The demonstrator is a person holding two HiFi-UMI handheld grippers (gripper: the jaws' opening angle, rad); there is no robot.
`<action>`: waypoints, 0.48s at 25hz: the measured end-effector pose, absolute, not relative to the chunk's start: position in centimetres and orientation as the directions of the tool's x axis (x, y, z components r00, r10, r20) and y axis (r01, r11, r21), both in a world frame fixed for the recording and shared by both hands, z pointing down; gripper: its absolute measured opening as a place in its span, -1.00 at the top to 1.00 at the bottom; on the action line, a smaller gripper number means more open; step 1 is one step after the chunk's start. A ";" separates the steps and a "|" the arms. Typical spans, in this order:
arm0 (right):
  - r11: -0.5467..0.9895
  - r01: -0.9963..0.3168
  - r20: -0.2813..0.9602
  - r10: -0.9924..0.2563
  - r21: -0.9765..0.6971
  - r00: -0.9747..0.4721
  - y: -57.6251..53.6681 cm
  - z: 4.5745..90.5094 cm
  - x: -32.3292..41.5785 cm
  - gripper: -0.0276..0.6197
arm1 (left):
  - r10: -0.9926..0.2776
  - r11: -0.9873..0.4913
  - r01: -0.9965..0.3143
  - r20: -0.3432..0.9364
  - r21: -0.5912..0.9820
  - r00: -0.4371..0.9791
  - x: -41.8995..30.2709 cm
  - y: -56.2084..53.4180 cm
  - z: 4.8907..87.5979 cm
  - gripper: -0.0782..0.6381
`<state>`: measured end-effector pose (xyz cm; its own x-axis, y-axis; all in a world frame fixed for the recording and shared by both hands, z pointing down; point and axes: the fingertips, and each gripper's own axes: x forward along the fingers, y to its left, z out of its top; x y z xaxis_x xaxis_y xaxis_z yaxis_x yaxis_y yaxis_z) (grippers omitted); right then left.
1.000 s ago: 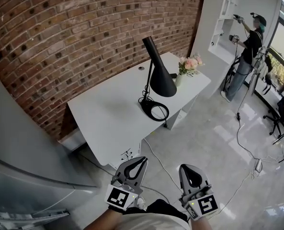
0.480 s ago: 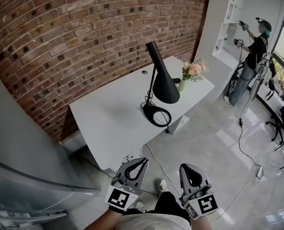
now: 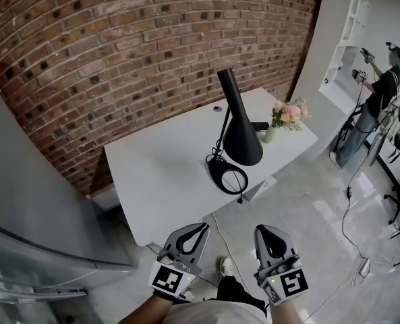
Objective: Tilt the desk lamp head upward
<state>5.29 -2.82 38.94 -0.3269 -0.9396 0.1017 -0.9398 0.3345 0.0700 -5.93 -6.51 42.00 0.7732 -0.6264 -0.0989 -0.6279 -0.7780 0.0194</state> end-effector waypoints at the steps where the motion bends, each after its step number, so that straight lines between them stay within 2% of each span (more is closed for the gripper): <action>1: 0.343 -0.937 0.101 -0.937 0.073 -0.335 -3.4 38.9 5.6 0.88 | -0.632 -0.773 -0.634 -0.099 0.020 0.769 -5.6 -7.0 42.0 0.73; 12: 0.379 -0.924 0.071 -0.924 0.056 -0.375 -7.9 38.7 9.4 0.88 | -0.662 -0.746 -0.665 -0.086 -0.014 0.744 -2.2 -10.6 41.7 0.73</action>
